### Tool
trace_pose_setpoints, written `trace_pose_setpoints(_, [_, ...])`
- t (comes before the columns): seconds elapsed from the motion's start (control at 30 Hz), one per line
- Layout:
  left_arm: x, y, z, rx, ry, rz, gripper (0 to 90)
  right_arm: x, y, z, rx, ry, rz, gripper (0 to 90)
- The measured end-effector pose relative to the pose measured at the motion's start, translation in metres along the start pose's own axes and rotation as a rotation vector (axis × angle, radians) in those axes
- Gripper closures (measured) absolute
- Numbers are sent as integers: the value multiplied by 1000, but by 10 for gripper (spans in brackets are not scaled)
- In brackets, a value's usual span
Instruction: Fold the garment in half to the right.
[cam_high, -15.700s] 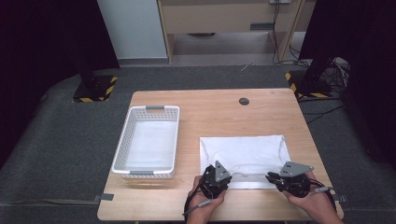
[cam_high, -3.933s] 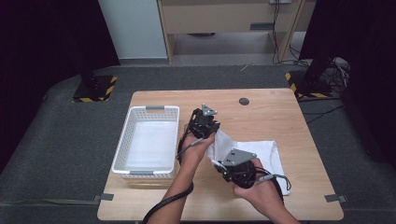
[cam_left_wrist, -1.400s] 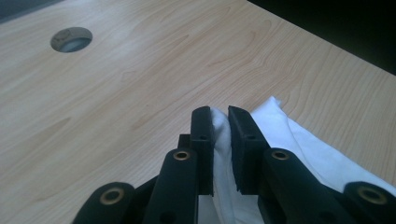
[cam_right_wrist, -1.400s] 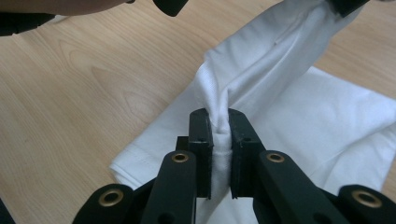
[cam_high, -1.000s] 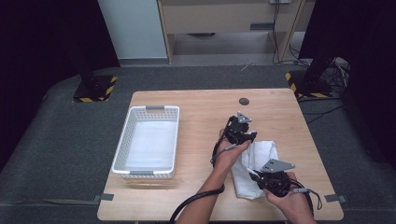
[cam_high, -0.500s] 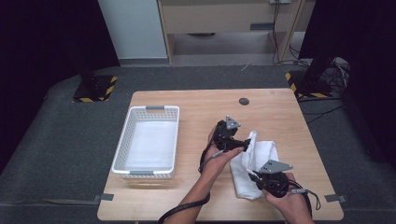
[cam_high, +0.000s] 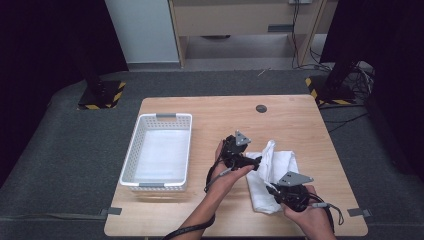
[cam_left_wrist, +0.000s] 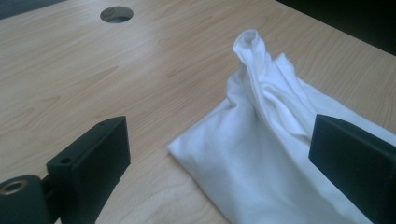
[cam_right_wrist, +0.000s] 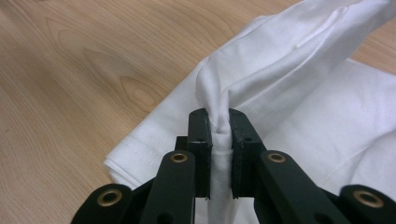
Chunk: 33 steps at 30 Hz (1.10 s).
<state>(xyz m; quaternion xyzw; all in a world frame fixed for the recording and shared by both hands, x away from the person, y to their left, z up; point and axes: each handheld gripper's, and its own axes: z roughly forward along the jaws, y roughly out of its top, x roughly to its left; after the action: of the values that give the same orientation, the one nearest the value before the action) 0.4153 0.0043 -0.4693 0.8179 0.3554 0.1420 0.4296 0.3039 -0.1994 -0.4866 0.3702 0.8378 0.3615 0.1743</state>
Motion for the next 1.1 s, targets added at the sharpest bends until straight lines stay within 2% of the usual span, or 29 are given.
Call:
trace_pose_setpoints(0.13, [0, -12, -5, 10, -4, -3, 38, 0, -1, -1, 1, 1, 2, 811])
trace_pose_setpoints(0.23, [-1, -24, -8, 24, -4, 17, 30, -2, -1, -2, -1, -1, 6, 810])
trace_pose_setpoints(0.37, [-3, -39, -13, 27, -20, 6, 30, -3, -2, -3, 1, -6, 6, 810])
trace_pose_setpoints(0.7, [-7, -62, -24, 19, -19, -5, 31, -4, -2, -5, -3, -9, 15, 807])
trace_pose_setpoints(0.97, [-5, -78, -24, 25, -11, -17, 32, -7, -4, -8, -2, -19, 30, 804])
trace_pose_setpoints(1.1, [-3, -83, -26, 35, 4, 1, 31, -9, -6, -9, -5, -24, 40, 803])
